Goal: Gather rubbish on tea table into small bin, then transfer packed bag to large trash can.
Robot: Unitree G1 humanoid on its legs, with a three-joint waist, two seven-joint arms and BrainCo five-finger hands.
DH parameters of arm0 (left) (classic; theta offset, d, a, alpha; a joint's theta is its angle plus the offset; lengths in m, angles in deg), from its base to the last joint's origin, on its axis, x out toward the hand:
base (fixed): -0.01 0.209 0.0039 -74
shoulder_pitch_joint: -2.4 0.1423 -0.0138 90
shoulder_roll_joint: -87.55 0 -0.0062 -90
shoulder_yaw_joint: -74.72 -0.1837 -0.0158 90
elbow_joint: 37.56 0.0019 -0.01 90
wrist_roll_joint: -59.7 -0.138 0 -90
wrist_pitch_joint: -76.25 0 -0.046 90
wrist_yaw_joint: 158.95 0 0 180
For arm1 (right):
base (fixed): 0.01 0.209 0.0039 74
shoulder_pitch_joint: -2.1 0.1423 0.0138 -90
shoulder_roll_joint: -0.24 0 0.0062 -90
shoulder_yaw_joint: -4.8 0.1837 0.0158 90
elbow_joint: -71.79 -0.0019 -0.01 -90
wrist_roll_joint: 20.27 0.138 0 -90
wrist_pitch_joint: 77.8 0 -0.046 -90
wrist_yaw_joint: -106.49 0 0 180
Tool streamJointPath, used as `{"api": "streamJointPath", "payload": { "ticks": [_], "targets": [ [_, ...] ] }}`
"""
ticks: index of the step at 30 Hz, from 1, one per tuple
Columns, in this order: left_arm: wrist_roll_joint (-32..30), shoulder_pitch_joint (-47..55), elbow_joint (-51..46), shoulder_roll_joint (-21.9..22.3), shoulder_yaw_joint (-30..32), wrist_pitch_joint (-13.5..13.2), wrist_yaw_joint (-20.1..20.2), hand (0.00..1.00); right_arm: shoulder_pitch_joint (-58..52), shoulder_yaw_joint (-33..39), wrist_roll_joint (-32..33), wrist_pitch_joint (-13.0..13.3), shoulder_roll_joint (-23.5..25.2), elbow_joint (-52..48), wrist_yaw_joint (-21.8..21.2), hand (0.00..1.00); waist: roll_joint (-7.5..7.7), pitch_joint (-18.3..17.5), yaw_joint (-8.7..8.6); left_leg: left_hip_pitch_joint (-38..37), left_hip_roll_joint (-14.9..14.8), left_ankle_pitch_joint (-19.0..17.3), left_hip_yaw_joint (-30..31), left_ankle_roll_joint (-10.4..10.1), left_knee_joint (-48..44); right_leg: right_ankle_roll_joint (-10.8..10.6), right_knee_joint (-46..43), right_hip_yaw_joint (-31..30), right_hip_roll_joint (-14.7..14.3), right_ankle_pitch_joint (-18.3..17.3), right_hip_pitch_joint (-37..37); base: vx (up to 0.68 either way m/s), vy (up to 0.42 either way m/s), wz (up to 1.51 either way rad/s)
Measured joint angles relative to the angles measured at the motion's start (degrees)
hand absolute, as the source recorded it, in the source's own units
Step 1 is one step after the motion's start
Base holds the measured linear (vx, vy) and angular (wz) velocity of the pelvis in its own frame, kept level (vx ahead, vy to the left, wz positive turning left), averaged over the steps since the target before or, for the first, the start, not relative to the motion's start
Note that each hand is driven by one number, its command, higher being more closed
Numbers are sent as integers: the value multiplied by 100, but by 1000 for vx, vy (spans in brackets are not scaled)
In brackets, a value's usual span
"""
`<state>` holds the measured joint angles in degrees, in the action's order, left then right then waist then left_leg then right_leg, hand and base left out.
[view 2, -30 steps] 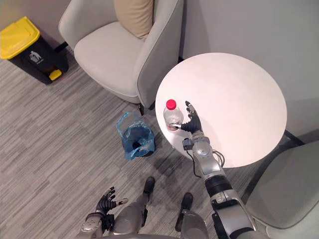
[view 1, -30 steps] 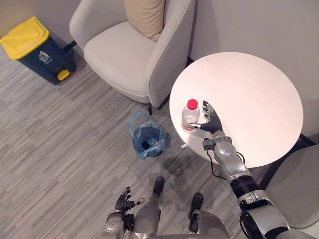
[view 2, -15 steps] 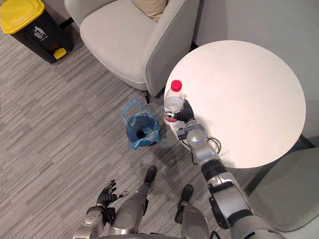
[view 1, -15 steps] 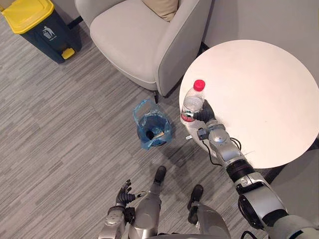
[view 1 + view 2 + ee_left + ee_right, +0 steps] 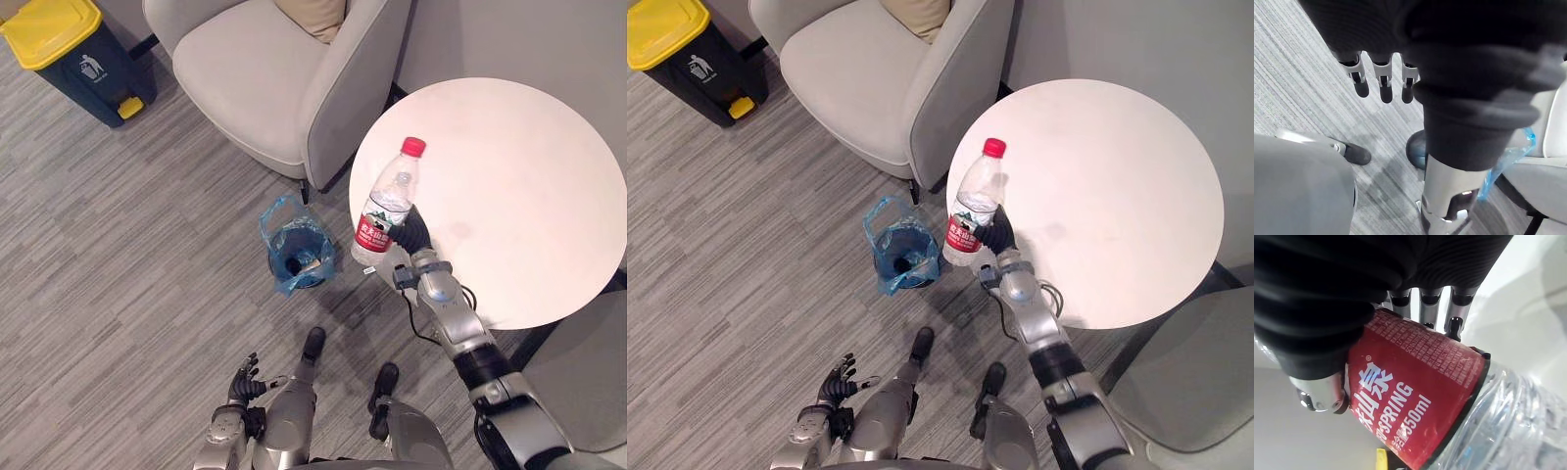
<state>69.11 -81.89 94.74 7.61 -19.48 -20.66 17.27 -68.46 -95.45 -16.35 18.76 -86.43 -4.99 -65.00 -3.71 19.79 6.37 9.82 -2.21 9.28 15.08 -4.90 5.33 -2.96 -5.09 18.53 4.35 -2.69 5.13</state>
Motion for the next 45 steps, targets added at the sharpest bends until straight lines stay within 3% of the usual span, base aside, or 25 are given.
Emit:
{"api": "streamJointPath", "payload": {
  "ticks": [5,9,17,26,28,32,34,35,37,38,39,41,45],
  "targets": [
    [-4,51,13,-6,37,48,12,0,-944,93,-17,138,128,-882,-135,100,241,-284,-156,-91,-43,-4,-135,1,3,-5,-68,-136,-3,-4,-1,-44,4,-12],
    [-25,77,63,-7,100,61,41,0,-1467,130,-185,210,230,-1287,-258,100,303,-491,-248,-262,-66,-9,-161,1,13,-10,-63,-157,-2,-10,-162,-15,-3,-2],
    [-113,401,179,9,157,156,130,0,-2036,142,-456,223,256,-1471,-406,100,169,-1041,-268,-377,-78,-99,-282,56,47,-44,-44,-275,-31,-40,-226,-21,0,-8],
    [-116,491,368,11,162,158,156,0,-2287,281,-676,224,301,-1479,-606,100,86,-1227,-323,-575,-70,-99,-246,60,19,-68,35,-227,-21,-56,-491,7,-3,3],
    [-118,497,460,12,164,159,179,0,-2347,284,-679,241,301,-1480,-601,100,66,-1285,-404,-560,-43,-86,-128,71,15,-85,29,-104,-22,-93,-546,11,-17,28],
    [-126,549,461,13,187,154,238,0,-2495,346,-709,312,257,-1509,-556,100,26,-1297,-391,-509,40,-134,123,89,6,-70,-48,193,5,-238,-652,-7,-15,44],
    [-168,542,466,14,207,153,236,0,-2629,386,-835,322,182,-1712,-476,100,33,-1303,-424,-338,-8,-400,-534,490,-99,-78,-194,520,125,-332,-658,-8,-7,84],
    [-168,536,466,25,207,143,238,0,-2614,413,-886,331,108,-1760,-470,100,36,-1303,-428,-229,-80,-592,-1170,791,-239,-78,-198,687,213,-341,-689,29,7,75],
    [-173,521,463,75,208,139,229,0,-2560,569,-910,337,-25,-1784,-377,100,-4,-1325,-401,-16,-317,-591,-2406,1211,-609,-114,-320,967,355,-411,-708,72,14,77],
    [-173,535,463,88,204,141,227,0,-2544,625,-915,336,-32,-1784,-333,100,-14,-1322,-398,30,-377,-444,-2692,1342,-721,-130,-398,1060,393,-467,-740,134,44,90],
    [-173,544,451,86,200,142,217,0,-2511,764,-930,332,-104,-1784,-270,100,-44,-1345,-410,24,-336,-163,-2978,1102,-800,-186,-562,1175,515,-597,-808,127,63,77],
    [-174,530,435,78,178,133,210,0,-2394,835,-931,331,-136,-1784,-183,100,-21,-1345,-464,2,-267,-124,-3113,1039,-746,-274,-605,1158,595,-704,-842,109,82,72],
    [-177,483,427,62,122,133,145,0,-2162,862,-1084,310,-62,-1781,-99,100,83,-1292,-389,-132,-116,-123,-3055,716,-470,-378,-650,1254,749,-772,-918,37,68,28]
  ]
}}
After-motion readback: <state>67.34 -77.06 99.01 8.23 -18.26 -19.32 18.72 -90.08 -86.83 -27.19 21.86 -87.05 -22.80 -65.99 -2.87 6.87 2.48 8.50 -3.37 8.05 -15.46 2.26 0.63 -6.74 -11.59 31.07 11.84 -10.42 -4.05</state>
